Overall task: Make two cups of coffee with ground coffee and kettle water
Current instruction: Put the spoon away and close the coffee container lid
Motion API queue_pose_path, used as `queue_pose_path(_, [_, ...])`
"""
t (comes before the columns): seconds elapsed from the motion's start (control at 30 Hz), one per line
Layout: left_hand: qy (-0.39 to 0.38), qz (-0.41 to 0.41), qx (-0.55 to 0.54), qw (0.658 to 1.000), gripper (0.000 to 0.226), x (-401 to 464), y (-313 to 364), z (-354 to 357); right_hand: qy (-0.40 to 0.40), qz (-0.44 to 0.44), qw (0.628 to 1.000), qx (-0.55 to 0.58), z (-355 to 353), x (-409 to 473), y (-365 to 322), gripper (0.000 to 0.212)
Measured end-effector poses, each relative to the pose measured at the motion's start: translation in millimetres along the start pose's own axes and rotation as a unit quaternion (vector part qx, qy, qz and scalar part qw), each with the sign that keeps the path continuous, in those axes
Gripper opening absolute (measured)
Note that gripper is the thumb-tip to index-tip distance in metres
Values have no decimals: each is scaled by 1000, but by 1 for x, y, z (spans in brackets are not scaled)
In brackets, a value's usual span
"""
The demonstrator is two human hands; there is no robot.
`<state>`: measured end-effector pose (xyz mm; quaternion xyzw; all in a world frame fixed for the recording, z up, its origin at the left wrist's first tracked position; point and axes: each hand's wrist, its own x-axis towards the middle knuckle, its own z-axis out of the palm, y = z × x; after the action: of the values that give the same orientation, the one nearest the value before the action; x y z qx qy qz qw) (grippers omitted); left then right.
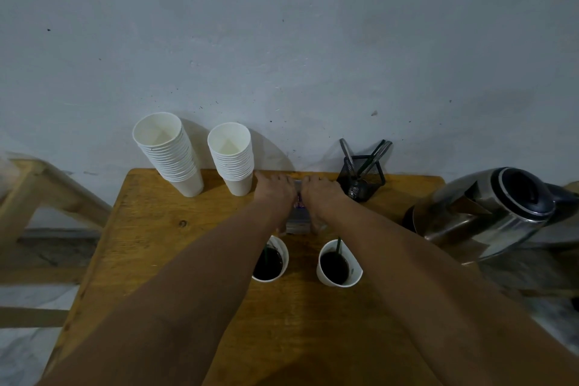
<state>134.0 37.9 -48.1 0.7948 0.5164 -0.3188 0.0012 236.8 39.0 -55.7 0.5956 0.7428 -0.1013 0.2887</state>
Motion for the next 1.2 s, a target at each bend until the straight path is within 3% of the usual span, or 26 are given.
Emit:
queue_pose_path(0.2, [2,0,-13,1000,114,-1,1,-1,10,8,1000,-2,5,-2,1,96])
queue_pose_path(0.4, [-1,1,-32,999,118,-2,1,0,0,-1,1000,16,8,-1,0,98])
queue_pose_path(0.5, [-15,-15,-66,998,122,-3,-2,-5,-10,16,1000,19,3,-3,-1,110])
queue_pose_path(0.57, [-35,-32,-105,993,106,-3,-4,-9,-13,29,999,26,2,-2,-2,117])
queue_pose_path(0.63, [-44,-42,-133,989,73,-3,-7,-12,-5,36,999,26,0,-2,-3,114])
queue_pose_path(0.7, [-34,-49,-140,988,48,-4,-10,-13,15,31,999,21,-3,-4,-3,96])
queue_pose_path(0.8, [-2,-50,-165,985,35,-3,-15,-11,58,14,998,-16,-9,-7,-3,66])
queue_pose_path(0.97, [-49,-41,-232,971,43,2,-23,-3,91,0,996,-8,-8,0,-5,39])
queue_pose_path(1.2, [-45,-14,-319,946,67,6,-30,4,110,18,993,35,-10,5,-2,45])
